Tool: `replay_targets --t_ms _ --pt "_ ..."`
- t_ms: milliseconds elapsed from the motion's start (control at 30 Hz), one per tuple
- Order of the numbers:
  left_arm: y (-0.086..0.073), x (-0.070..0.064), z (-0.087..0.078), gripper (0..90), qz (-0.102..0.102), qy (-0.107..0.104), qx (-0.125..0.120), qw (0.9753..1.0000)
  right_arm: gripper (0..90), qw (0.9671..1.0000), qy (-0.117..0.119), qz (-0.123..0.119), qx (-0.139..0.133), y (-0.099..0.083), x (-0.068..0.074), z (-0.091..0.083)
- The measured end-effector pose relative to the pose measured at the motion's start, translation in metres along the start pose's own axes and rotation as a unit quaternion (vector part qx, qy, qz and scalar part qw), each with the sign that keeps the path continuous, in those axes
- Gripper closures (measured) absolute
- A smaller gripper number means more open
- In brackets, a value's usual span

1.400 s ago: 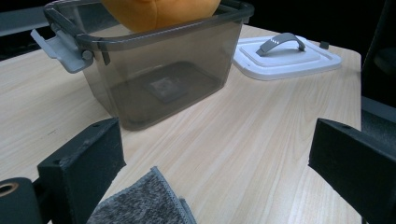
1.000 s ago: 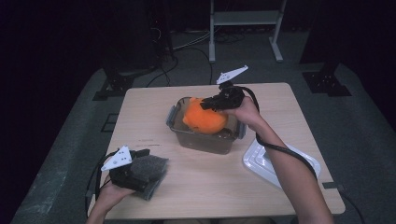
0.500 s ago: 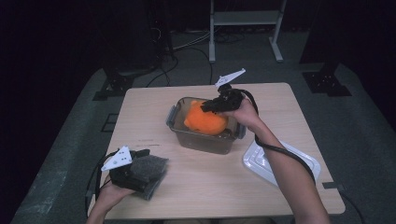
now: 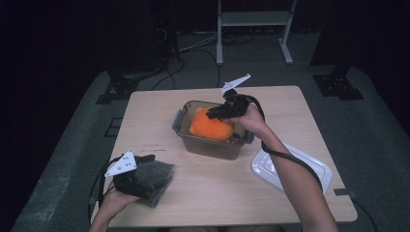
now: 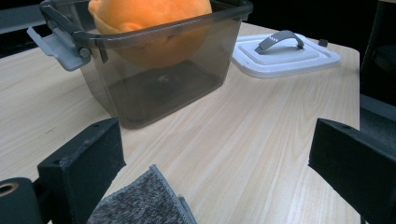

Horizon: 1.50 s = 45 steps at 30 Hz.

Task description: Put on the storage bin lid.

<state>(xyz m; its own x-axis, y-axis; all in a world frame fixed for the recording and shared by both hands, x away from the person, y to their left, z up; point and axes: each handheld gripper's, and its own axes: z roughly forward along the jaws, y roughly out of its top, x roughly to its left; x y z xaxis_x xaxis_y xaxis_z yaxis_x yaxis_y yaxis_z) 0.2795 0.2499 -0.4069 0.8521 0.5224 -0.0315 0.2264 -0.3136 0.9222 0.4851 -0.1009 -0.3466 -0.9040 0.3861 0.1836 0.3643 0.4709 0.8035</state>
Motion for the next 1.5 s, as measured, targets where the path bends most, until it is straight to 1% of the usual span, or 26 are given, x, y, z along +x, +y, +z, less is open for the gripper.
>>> replay_targets --t_ms 300,600,767,933,1233,1367,1400,1433,1467,1500 --pt "0.0 0.0 0.0 2.6 0.0 0.0 0.0 1.0 75.5 1.0 0.004 0.003 0.006 -0.001 0.001 0.005" --pt "0.0 0.0 0.001 2.6 0.001 -0.002 0.001 1.0 75.0 0.9998 0.005 -0.006 0.018 0.0 0.005 0.009" --pt "0.001 0.0 0.001 2.6 0.0 -0.002 -0.001 1.0 74.9 0.9997 0.005 -0.003 0.023 0.001 0.005 0.009" --pt "0.001 0.0 0.002 2.6 0.001 -0.003 0.001 1.0 74.4 0.9996 0.004 -0.005 0.028 0.001 0.006 0.01" --pt "0.001 0.0 0.002 2.6 0.001 -0.003 0.002 1.0 73.8 0.9995 0.008 -0.002 0.032 0.002 0.008 0.01" --pt "0.001 0.0 0.003 2.6 0.002 -0.004 0.001 1.0 74.8 0.9993 0.007 0.001 0.037 0.001 0.008 0.01" --pt "0.001 0.0 0.003 2.6 0.002 -0.004 0.001 1.0 77.4 0.9992 0.007 0.001 0.038 0.0 0.008 0.011" --pt "0.001 0.0 0.002 2.6 0.002 -0.004 0.001 1.0 81.1 0.9993 0.01 0.002 0.035 0.0 0.007 0.01" --pt "0.001 0.0 0.002 2.6 0.002 -0.004 0.001 1.0 80.4 0.9996 0.017 0.01 0.021 0.0 0.007 0.008" --pt "0.001 0.0 0.003 2.6 0.002 -0.004 0.001 1.0 79.2 0.9997 0.016 0.008 0.017 0.001 0.006 0.007"
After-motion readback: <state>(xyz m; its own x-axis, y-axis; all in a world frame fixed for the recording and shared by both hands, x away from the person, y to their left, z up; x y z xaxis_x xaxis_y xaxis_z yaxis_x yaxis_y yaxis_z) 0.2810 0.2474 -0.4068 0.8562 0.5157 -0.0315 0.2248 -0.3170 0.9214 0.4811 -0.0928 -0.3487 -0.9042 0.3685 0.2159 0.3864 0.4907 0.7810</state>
